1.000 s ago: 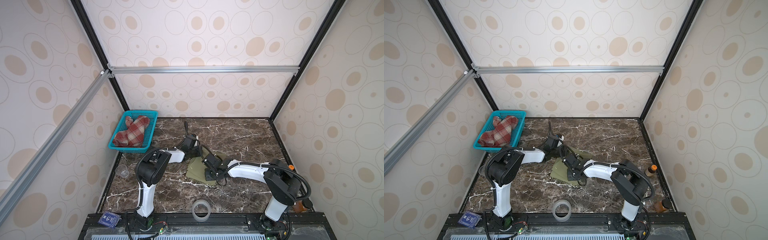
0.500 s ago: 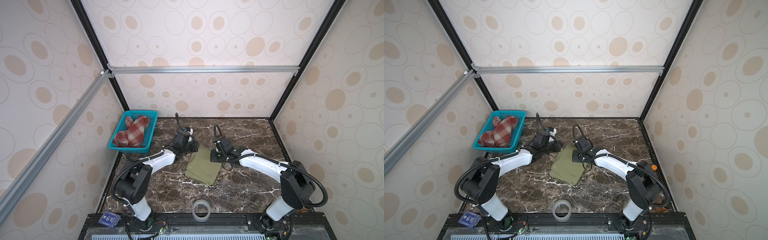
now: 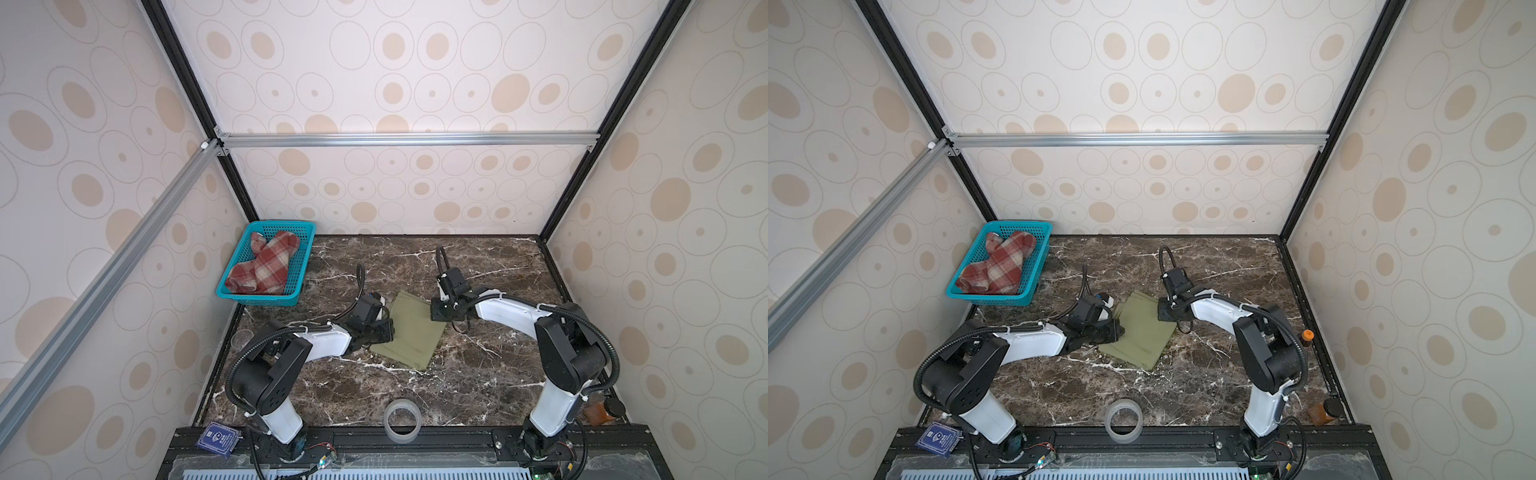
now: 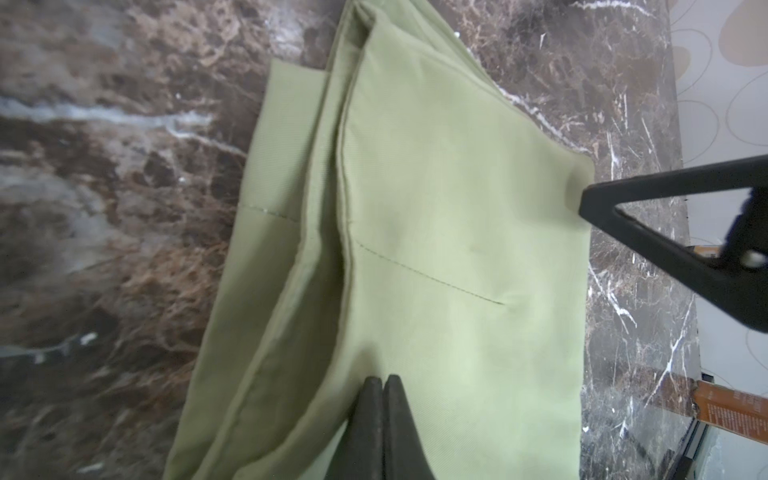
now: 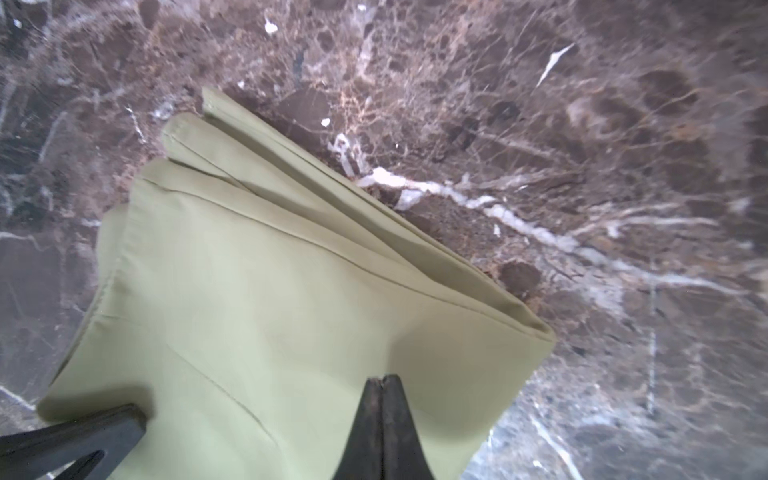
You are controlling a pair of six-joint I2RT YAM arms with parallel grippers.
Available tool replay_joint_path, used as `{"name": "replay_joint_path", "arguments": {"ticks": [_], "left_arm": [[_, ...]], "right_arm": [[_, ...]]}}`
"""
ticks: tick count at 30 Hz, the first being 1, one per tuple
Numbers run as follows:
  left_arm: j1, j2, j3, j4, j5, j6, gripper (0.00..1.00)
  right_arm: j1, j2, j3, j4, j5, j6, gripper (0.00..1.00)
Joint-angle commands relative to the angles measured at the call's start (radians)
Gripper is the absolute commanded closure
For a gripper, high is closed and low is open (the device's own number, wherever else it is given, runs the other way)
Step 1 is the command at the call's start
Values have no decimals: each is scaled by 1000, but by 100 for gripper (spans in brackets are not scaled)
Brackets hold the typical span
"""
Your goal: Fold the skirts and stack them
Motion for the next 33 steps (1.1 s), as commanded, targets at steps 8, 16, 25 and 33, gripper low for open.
{"name": "replay_joint_path", "arguments": {"ticks": [8,16,25,33], "left_arm": [[8,105,51,14,-34,37,100],[47,173,117,26,-72,65,100],[76,265,243,-2,-101,121,100],[79,248,267,16,-98,147,100]], "right_arm": [[-9,52,-62,36,24,25,97],[9,-3,-177,44,42,100,99],[127,-147,-349,49,95,259,100],[250,-208,-321,38,109,340,100]]}}
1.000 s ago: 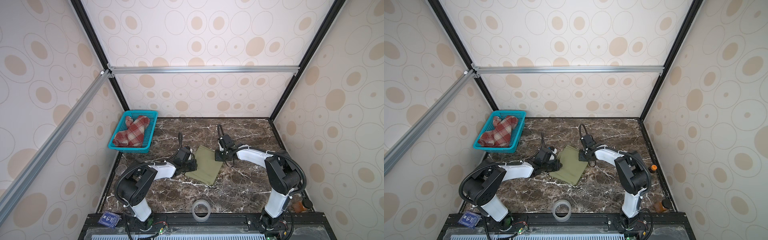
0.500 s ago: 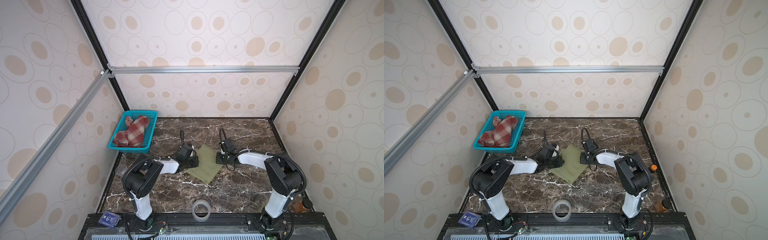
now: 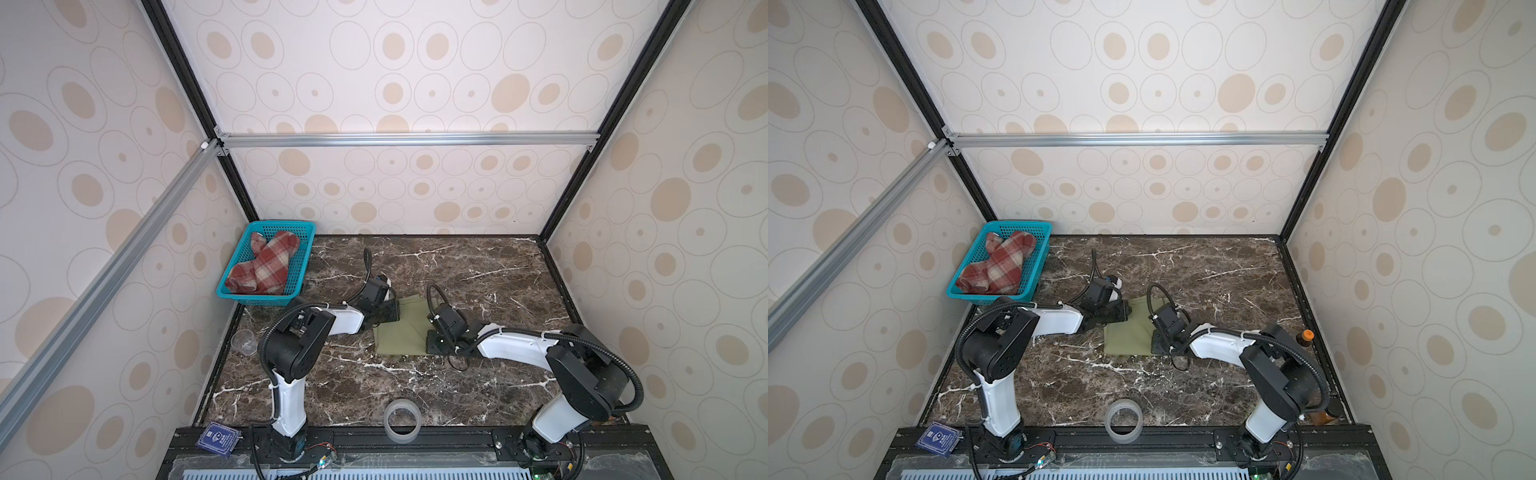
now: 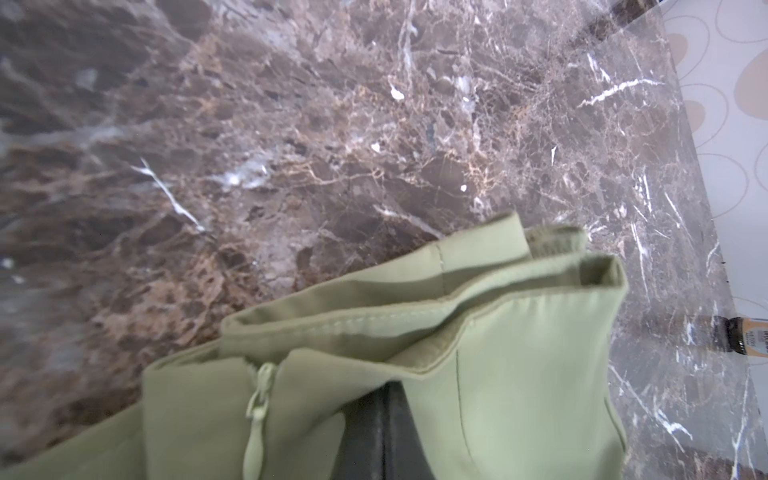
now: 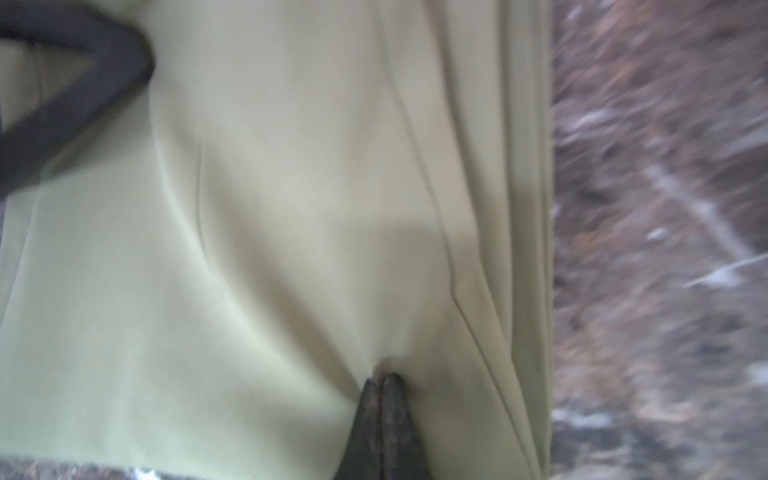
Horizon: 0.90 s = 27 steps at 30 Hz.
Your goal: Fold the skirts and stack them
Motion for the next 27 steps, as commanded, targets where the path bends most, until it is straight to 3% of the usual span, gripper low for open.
{"name": "replay_joint_path", "arguments": {"ticks": [1,5,6,7,8,10,17,27], "left_arm": [[16,-21,8,-36,-40,43,100],[14,-114,-27,-57,-34,56,100],[12,-139,-39,-67,-35,58,100],[10,-160,-50,-75,-32,57,100],[7,-182,-64,-82,-29,57,100],[-3,-221,-86,-101,-25,56,100],[-55,-308,-181,-120,-18,42,100],[-69,-268,-281,-74,30,-14,100]], "right_arm": [[9,-33,18,-99,4,46,100],[-22,-101,66,-139,-32,-33,89],[-45,-116,71,-146,-68,-54,81],[-70,-127,74,-151,-102,-68,64],[-99,-139,75,-157,-135,-84,52],[-139,-158,75,-177,-148,-119,44],[-262,-133,53,-137,-216,-219,35],[-299,28,87,-69,-240,-257,36]]}}
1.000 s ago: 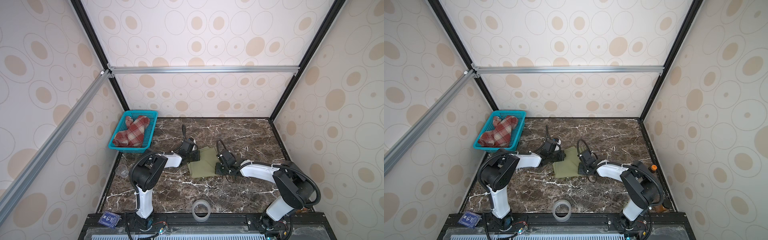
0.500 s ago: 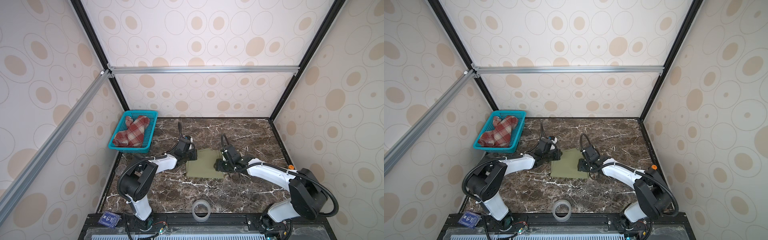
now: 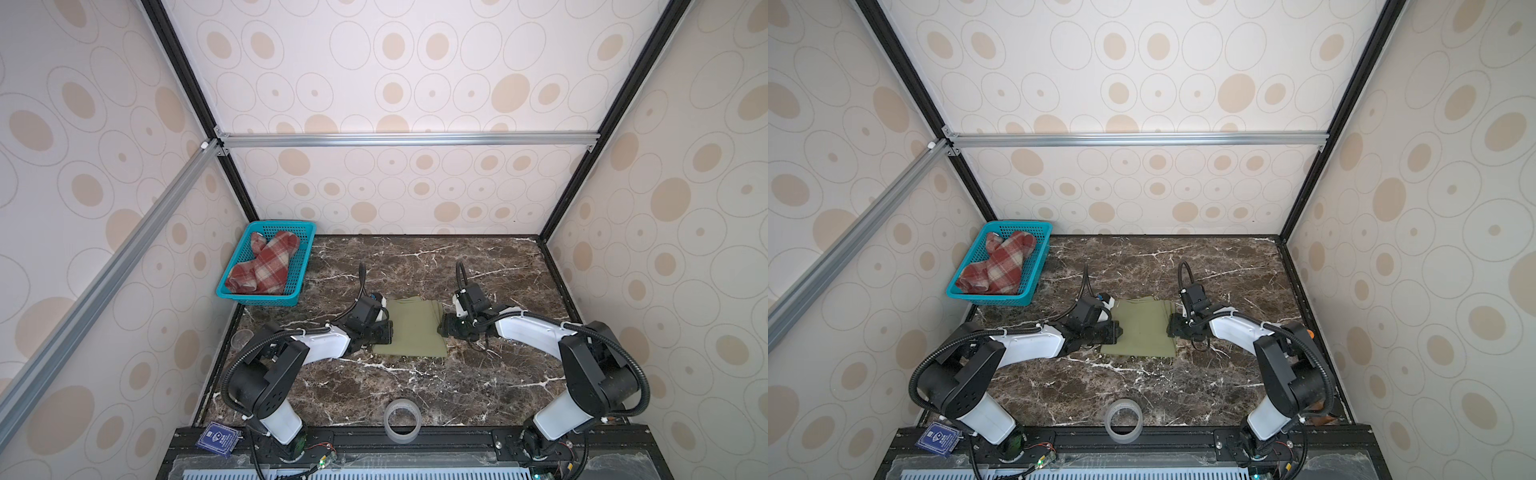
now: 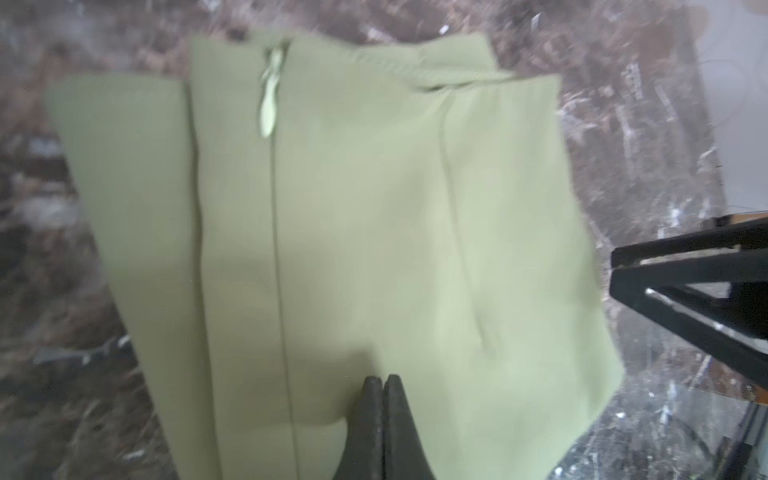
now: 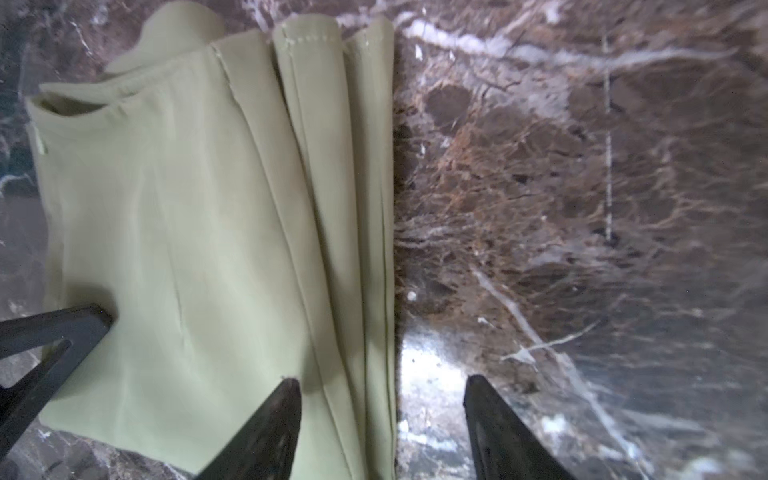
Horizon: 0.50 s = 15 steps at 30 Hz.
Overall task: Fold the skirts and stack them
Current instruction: 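Drag the folded green skirt with the right gripper toward the far corner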
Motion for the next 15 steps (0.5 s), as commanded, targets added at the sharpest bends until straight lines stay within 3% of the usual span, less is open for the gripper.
{"name": "replay_joint_path", "arguments": {"ticks": [1,15], "left_arm": [[-4,17,-10,12,10,-23,100],[-4,50,-15,18,2,-27,100]], "right_arm": [[-3,36,25,29,-12,-23,37],[-3,89,23,96,-46,-27,51]]}}
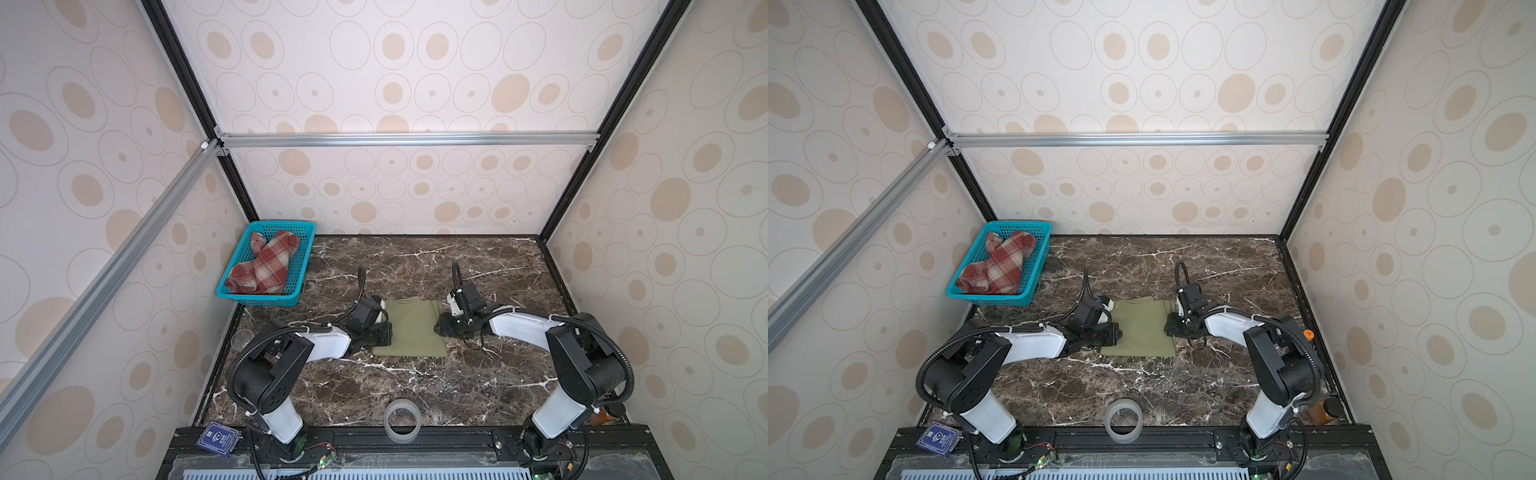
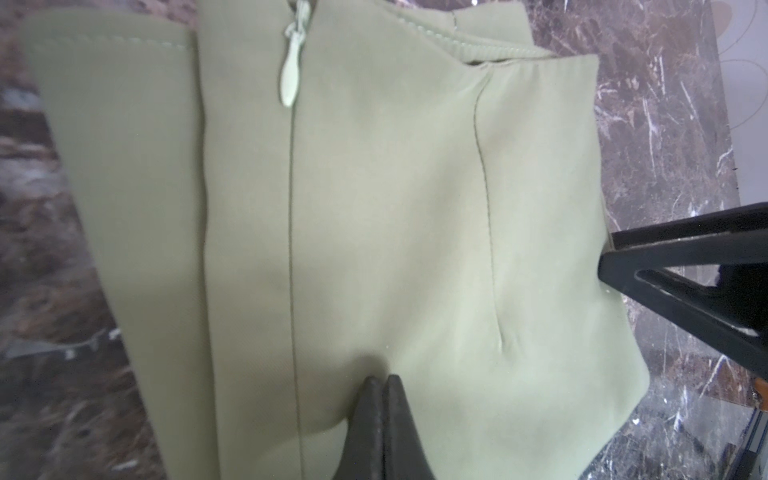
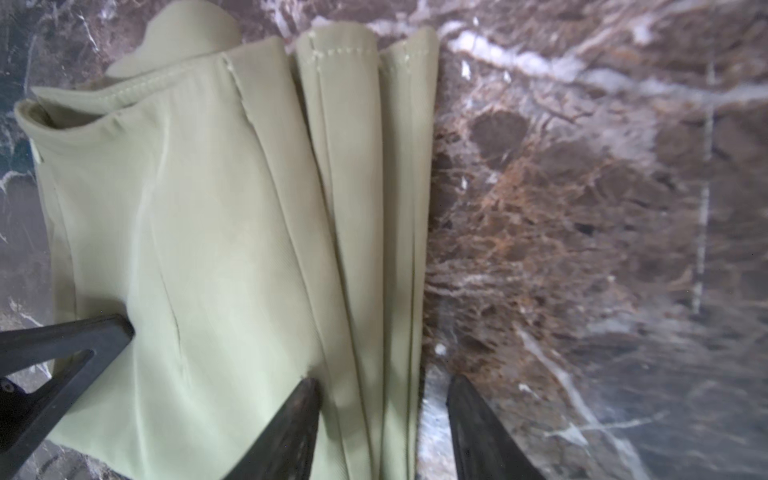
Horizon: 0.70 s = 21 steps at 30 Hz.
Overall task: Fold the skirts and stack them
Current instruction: 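Drag the folded green skirt with the right gripper toward the far corner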
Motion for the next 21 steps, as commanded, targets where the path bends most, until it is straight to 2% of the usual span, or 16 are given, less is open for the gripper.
{"name": "replay_joint_path", "arguments": {"ticks": [1,9,13,21], "left_arm": [[-5,22,-7,-11,-4,-9,100],[-4,32,-1,-7,-1,-11,100],[-3,23,15,-20,-5,-9,100],[14,-29,105,-119,-43,40,100]], "right_arm": [[-3,28,12,7,-11,0,53],[-3,46,9,39,-17,25,78],[-5,51,18,35,6,32,100],[-36,54,65,-32,48,23,100]]}}
